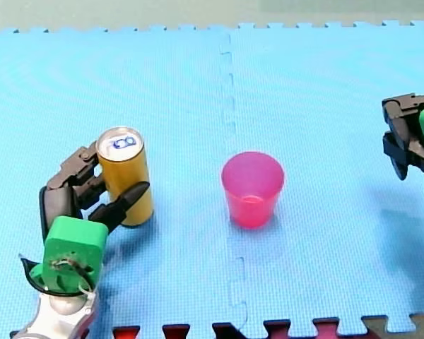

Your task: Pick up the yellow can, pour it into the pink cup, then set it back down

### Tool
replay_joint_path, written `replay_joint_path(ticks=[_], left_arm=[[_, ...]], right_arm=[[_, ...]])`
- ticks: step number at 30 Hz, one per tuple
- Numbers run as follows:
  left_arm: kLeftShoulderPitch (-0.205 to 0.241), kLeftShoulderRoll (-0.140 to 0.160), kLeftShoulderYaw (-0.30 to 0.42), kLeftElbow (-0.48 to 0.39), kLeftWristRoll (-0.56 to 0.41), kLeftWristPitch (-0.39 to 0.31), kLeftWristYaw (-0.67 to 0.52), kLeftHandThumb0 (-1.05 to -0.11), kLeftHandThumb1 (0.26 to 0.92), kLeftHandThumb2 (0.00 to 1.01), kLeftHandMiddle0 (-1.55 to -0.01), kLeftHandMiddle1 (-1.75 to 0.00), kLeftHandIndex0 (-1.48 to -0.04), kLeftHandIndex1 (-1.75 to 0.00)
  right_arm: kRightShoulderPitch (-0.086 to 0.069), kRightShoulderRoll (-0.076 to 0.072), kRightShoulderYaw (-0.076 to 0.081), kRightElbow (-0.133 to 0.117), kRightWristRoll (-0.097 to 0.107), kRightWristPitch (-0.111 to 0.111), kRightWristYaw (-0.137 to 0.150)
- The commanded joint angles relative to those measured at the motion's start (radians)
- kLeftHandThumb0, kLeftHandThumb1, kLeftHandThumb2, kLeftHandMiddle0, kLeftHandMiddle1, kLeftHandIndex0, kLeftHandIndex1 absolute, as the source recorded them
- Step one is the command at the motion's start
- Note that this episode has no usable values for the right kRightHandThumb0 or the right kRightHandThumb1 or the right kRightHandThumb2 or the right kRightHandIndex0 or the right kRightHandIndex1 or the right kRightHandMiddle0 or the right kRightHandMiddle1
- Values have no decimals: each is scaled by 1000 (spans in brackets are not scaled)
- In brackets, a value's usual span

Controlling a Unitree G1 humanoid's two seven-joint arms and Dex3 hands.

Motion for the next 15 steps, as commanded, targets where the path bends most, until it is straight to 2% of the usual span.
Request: replay_joint_path(ticks=[1, 6, 11, 15], left_arm=[[-6, -3, 15, 1, -20, -9, -21, -400, 917, 1, -1266, -5, -1106, -1], [-5, -15, 54, 9, -78, -1, -103, -403, 919, 1, -1269, -5, -1114, -4], [-7, -32, 89, 20, -130, 12, -177, -409, 921, 7, -1266, -2, -1096, 0], [-9, -34, 100, 23, -140, 12, -201, -416, 921, 15, -1243, 0, -1083, 0]], right_arm=[[-5, -4, 3, 1, -3, 4, -6], [-7, -3, 8, 1, -9, 8, -22], [-8, -5, 9, 0, -7, 10, -24], [-8, -6, 11, -1, -8, 8, -25]])
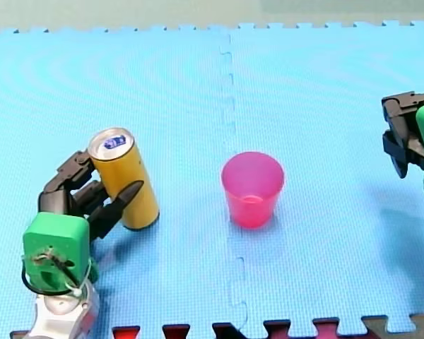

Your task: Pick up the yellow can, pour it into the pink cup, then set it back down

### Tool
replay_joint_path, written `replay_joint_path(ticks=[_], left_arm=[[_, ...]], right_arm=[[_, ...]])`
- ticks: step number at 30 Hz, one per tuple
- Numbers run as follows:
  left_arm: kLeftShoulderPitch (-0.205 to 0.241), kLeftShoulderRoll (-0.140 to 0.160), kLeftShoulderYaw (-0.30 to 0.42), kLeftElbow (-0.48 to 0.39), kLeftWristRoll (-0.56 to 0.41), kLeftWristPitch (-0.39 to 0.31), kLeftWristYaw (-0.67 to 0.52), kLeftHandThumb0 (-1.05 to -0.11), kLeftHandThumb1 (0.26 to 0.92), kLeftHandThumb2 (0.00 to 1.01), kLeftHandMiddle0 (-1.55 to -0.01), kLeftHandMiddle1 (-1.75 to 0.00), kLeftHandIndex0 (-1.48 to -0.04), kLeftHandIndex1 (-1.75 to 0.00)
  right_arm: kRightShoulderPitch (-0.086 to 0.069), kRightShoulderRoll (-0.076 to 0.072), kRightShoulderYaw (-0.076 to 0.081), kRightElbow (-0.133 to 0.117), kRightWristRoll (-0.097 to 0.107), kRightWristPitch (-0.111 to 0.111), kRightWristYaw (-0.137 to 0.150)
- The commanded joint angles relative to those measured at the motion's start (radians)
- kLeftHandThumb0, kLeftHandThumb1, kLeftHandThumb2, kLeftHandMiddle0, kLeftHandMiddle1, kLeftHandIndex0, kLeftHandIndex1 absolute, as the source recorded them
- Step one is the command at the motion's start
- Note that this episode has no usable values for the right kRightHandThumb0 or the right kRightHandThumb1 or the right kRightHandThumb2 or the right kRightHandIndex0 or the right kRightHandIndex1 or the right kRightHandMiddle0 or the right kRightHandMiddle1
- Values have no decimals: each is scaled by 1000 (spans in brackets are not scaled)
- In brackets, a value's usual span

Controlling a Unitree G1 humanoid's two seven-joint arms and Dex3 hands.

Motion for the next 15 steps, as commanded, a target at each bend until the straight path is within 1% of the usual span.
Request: replay_joint_path(ticks=[1, 2, 3, 5, 6, 7, 8, 9, 12, 13, 15], left_arm=[[-3, 2, 5, 3, 0, -3, -6, -417, 921, 16, -1213, 0, -1059, 0], [-2, 3, 3, 3, 5, -8, -7, -417, 914, 12, -1174, 1, -1037, 0], [-1, 6, -1, 3, 13, -14, -7, -413, 896, 5, -1104, 1, -1000, 1], [2, 12, -9, 3, 29, -30, -2, -410, 857, 1, -983, 0, -927, 0], [3, 16, -14, 3, 43, -45, 14, -423, 829, 0, -904, 1, -885, 0], [4, 22, -26, 3, 71, -56, 51, -488, 789, 0, -799, 0, -826, 0], [5, 33, -47, 2, 114, -58, 110, -537, 771, 0, -747, -1, -793, 0], [4, 43, -66, 1, 155, -54, 167, -588, 765, 2, -697, 0, -749, 0], [-2, 69, -125, -2, 266, -24, 313, -674, 770, 5, -610, 0, -644, 0], [-3, 79, -149, -4, 305, -8, 358, -728, 768, 3, -537, 1, -552, 1], [-6, 96, -190, -4, 368, 23, 426, -786, 749, 1, -440, 1, -456, 0]], right_arm=[[-3, -6, 1, -1, -1, 1, -4], [-3, -6, 2, -1, -2, 0, -5], [-3, -6, 3, -1, -2, 1, -6], [-4, -6, 5, -2, -4, 2, -9], [-4, -7, 6, -2, -5, 3, -11], [-4, -7, 8, -2, -5, 4, -12], [-4, -7, 9, -2, -6, 4, -13], [-4, -7, 9, -2, -6, 5, -13], [-2, -6, 9, -2, -4, 3, -12], [-2, -5, 9, -2, -3, 2, -13], [0, -4, 9, -3, -3, 1, -13]])
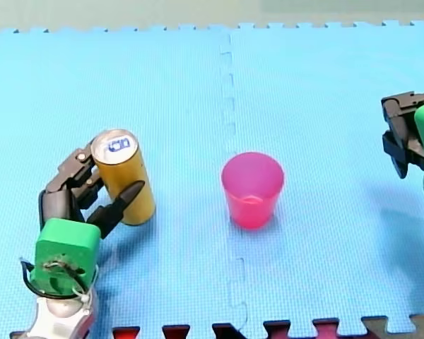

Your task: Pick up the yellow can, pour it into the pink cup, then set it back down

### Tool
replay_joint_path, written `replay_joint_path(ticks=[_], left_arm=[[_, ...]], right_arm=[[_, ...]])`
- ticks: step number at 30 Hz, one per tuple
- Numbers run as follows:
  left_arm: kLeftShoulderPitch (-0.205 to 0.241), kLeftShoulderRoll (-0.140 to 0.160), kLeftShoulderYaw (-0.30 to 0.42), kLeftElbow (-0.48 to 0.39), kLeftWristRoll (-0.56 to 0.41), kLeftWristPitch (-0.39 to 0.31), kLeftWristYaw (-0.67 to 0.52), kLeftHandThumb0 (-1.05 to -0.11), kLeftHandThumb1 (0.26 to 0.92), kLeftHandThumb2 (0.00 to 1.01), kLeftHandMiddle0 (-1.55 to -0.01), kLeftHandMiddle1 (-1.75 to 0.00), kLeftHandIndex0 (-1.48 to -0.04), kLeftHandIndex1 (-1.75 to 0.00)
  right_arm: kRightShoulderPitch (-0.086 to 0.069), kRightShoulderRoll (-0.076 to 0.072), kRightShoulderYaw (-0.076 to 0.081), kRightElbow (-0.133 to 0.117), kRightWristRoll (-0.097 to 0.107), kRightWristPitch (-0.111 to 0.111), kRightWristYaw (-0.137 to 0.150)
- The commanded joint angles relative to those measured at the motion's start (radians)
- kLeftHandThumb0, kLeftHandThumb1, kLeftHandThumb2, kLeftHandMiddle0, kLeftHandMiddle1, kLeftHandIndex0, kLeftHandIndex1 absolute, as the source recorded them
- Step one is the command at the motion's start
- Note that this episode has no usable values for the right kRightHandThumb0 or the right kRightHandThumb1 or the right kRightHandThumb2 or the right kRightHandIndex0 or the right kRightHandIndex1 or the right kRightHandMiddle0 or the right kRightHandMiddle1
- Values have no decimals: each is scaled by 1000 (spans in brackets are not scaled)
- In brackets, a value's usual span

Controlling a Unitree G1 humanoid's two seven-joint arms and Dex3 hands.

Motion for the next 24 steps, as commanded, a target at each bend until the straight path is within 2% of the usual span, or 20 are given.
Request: replay_joint_path(ticks=[1, 5, 13, 18, 24], left_arm=[[-12, 62, -107, -6, 157, 59, 180, -830, 739, 0, -377, 1, -411, 1], [-14, 69, -135, 0, 195, 82, 225, -916, 735, 1, -317, 0, -377, 0], [-23, 80, -194, 14, 238, 119, 304, -990, 743, 3, -310, 0, -368, 0], [-26, 82, -210, 16, 225, 120, 300, -1040, 767, 9, -302, 0, -358, 0], [-28, 82, -217, 16, 207, 119, 272, -1048, 805, 19, -295, 0, -328, 0]], right_arm=[[0, -5, 0, -2, 0, 0, -2], [-1, -3, -2, -2, 3, 1, 3], [0, 0, -6, -3, 9, 2, 12], [1, 1, -6, -3, 9, -1, 9], [0, -2, -3, -3, 5, -3, 2]])
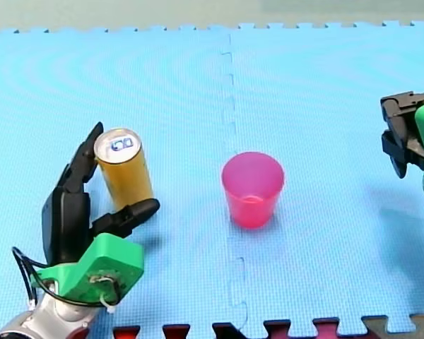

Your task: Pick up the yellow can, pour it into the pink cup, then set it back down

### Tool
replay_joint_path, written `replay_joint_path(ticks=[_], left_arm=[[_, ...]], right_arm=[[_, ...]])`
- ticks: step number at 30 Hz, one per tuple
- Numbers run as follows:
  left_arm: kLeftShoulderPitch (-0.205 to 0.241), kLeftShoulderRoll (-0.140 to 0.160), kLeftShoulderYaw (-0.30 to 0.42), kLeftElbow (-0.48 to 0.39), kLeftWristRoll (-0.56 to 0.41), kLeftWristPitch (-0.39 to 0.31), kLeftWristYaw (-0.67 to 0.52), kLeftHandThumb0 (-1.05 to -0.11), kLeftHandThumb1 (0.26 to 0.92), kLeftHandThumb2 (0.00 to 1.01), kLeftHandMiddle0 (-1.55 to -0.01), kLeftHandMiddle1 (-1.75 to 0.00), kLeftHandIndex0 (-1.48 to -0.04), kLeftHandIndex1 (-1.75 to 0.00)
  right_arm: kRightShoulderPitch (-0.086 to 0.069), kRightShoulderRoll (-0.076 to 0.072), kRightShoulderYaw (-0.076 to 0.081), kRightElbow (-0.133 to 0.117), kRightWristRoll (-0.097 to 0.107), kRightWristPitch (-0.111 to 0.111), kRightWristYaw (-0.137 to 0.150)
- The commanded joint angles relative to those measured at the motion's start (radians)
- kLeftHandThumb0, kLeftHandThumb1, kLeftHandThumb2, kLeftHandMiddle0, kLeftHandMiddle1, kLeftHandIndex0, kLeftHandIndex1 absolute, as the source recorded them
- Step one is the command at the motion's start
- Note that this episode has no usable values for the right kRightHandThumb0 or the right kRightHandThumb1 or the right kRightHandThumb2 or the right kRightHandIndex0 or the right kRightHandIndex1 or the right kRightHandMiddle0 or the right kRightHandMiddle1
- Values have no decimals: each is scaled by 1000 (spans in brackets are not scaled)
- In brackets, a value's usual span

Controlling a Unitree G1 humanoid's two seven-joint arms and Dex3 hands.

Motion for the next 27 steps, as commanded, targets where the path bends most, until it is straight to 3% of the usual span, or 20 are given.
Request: replay_joint_path(ticks=[1, 9, 13, 21, 27], left_arm=[[-4, 4, -1, 2, -9, -3, -13, -1048, 808, 19, -295, 0, -325, 0], [-1, -1, 21, 5, -68, -34, -86, -1048, 818, 14, -307, -5, -307, 0], [6, -17, 62, 6, -138, -86, -177, -1048, 812, 8, -305, -4, -276, 0], [22, -55, 161, 1, -293, -127, -395, -1048, 754, 0, -284, 0, -233, 0], [26, -61, 192, -4, -322, -133, -454, -1036, 729, 0, -273, 0, -209, 0]], right_arm=[[0, -4, 1, -2, -2, -2, -6], [-2, -7, 10, -3, -9, 4, -12], [-3, -7, 10, -2, -8, 7, -12], [-4, -10, 11, -2, -9, 20, -17], [-7, -11, 9, -3, -4, 22, -4]])
